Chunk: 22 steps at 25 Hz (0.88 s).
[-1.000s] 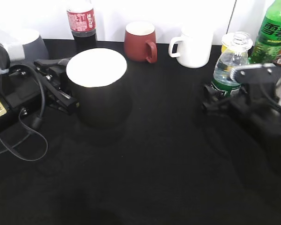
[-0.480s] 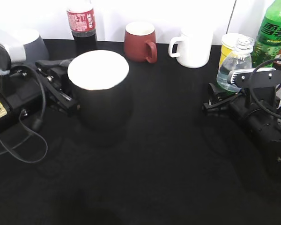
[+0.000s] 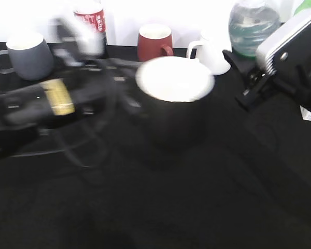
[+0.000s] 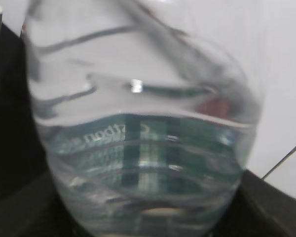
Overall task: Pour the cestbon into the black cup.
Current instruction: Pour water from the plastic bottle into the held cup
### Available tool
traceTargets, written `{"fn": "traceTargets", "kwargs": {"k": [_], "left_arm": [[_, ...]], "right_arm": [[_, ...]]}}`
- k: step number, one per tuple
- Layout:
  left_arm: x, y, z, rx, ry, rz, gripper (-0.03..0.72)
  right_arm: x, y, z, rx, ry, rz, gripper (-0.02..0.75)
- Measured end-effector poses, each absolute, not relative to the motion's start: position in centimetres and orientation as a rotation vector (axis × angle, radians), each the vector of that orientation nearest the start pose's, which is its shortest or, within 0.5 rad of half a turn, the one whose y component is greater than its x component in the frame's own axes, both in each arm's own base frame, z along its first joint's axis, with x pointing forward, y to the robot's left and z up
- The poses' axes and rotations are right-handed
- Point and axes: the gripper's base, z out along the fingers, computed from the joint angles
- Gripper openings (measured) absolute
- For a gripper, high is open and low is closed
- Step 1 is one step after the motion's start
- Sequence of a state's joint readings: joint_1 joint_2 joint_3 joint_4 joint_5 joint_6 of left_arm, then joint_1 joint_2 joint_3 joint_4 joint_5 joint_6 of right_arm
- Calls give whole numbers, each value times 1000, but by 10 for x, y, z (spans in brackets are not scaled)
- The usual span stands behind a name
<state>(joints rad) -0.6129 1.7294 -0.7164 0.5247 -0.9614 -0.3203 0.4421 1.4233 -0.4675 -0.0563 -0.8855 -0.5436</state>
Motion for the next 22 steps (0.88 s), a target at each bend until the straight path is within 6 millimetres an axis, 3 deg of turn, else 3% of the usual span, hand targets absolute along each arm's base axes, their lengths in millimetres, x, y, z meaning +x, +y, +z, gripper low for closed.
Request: {"fn": "traceTargets", "kwargs": {"k": [2,6,22], "left_arm": [[251,-235,210,830,1427,-827,69],[254,-235,206,805,1487,-800,69],[255,-235,207,791,1484,-802,69]], "right_arm": [[239,118,233,-872,1279,-178,498],[239,116,245,-912,1090,-374,498],[242,107,247,-1123,911,-861,497]]}}
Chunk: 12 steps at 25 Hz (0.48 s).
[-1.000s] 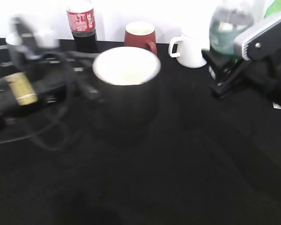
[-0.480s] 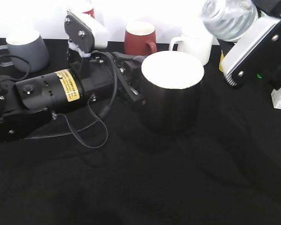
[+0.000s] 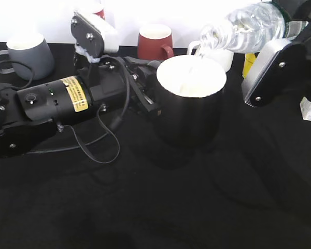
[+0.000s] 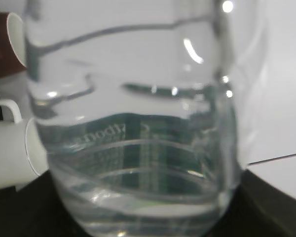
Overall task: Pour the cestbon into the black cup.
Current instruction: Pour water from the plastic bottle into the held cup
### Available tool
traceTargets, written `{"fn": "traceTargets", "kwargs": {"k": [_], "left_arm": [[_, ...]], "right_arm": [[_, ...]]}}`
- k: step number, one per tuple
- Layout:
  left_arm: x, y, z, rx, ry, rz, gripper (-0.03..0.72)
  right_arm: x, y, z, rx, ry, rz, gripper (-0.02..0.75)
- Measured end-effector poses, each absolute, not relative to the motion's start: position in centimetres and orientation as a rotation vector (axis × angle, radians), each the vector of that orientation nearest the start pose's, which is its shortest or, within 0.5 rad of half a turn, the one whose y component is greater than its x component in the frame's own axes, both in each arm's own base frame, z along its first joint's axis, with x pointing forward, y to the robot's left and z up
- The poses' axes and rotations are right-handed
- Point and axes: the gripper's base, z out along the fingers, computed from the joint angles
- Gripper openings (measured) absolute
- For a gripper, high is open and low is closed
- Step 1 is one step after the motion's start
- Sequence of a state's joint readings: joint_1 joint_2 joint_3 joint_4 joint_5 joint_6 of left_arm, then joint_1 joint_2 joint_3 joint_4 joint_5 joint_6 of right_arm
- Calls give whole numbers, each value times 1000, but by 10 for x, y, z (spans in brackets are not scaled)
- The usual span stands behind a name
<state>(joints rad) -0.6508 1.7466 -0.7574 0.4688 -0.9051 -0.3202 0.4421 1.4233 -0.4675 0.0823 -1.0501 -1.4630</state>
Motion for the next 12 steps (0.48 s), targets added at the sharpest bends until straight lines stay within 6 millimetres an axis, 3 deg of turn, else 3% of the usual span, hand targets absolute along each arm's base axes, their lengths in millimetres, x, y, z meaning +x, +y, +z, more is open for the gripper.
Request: {"fn": "traceTargets", "kwargs": {"k": [12], "left_arm": [[255,-235,206,793,1490,-800,70]], "right_arm": [[242,102,255,-1087,840,-1025,496]]}}
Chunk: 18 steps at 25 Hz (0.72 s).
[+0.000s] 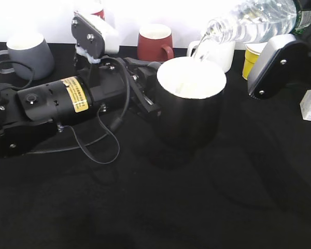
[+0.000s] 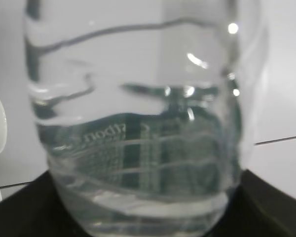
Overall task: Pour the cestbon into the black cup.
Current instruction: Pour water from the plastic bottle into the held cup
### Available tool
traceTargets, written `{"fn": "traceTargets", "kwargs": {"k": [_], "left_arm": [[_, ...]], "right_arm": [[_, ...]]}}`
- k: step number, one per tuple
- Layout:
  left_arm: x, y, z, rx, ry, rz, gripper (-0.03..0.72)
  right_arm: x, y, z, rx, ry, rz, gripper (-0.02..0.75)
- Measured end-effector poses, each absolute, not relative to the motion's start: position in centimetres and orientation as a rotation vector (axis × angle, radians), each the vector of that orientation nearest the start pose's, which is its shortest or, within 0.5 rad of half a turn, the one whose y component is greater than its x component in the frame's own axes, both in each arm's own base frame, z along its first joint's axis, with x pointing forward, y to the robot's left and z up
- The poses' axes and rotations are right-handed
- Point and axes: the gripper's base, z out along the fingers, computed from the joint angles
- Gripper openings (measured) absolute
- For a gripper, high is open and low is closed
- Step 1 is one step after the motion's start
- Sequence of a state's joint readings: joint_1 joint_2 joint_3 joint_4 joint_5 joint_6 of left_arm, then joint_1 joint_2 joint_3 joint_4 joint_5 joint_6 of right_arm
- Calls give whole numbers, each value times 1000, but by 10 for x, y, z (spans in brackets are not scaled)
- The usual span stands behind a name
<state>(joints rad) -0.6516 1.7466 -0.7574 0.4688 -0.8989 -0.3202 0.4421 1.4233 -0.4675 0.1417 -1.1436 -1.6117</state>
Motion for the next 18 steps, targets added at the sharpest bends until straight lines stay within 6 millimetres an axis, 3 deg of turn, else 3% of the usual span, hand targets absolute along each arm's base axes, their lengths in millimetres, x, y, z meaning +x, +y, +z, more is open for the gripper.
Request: {"fn": "traceTargets", "kwargs": {"k": [9,18], "left_arm": [[255,-235,205,797,1498,-794,80],[255,-235,205,801,1497,-793,71]], "right_arm": [[242,99,256,-1125,797,-1143,496],[242,99,257,-1121,796,-1147,495]]}}
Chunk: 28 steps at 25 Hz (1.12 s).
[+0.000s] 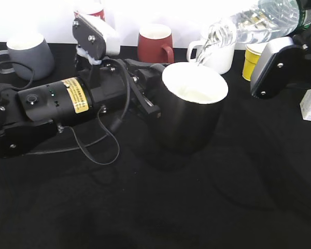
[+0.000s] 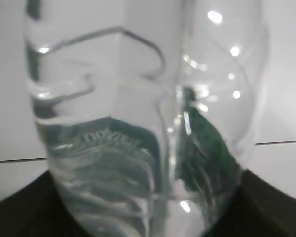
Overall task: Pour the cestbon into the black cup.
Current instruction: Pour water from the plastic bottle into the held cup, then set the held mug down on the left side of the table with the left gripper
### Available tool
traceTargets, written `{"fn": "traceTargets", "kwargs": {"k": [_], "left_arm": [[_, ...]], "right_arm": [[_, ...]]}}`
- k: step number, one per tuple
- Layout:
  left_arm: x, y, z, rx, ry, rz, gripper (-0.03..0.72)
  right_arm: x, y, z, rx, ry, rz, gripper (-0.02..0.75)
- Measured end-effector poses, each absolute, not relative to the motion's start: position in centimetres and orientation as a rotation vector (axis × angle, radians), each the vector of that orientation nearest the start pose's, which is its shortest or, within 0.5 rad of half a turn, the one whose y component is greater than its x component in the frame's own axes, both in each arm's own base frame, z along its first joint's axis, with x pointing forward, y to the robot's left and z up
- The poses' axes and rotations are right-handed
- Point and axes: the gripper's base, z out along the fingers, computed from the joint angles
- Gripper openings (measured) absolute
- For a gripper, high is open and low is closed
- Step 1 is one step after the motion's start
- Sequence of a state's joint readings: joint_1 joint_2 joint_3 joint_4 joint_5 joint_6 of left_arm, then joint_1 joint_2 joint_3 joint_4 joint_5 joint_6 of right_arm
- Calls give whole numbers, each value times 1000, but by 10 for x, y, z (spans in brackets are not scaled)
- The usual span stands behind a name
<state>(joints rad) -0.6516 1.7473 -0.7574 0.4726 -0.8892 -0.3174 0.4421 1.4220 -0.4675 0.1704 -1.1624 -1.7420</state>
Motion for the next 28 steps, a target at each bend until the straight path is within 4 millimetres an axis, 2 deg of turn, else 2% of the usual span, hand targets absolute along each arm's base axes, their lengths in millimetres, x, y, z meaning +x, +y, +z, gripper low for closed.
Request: {"fn": "traceTargets", "kwargs": {"k": [6,8,12,15,18,21,23,28], "left_arm": [[255,-235,206,799,1487,-798,71],[254,-236,209,785,1449,-819,71],[261,-230,219,631,1406,-842,71],[274,-214,220,574,1406,-798,71],[300,-175,221,521,1398,-678,70],[318,-138,221,460,1410,-566,70],[326,-121,216,441,1409,-506,70],[338,-107,166,396,1532,-483,69]], "right_arm": [[242,99,257,-1090,822,-1098,495],[242,101,257,-962,920,-873,495],[241,102,257,-558,1155,-230,495],[244,102,252,-391,1239,-4,495],[248,105,239,-406,1334,26,493],[249,105,236,-409,1356,32,493],[249,105,236,-411,1360,33,493],[249,105,236,-410,1360,33,493]]}}
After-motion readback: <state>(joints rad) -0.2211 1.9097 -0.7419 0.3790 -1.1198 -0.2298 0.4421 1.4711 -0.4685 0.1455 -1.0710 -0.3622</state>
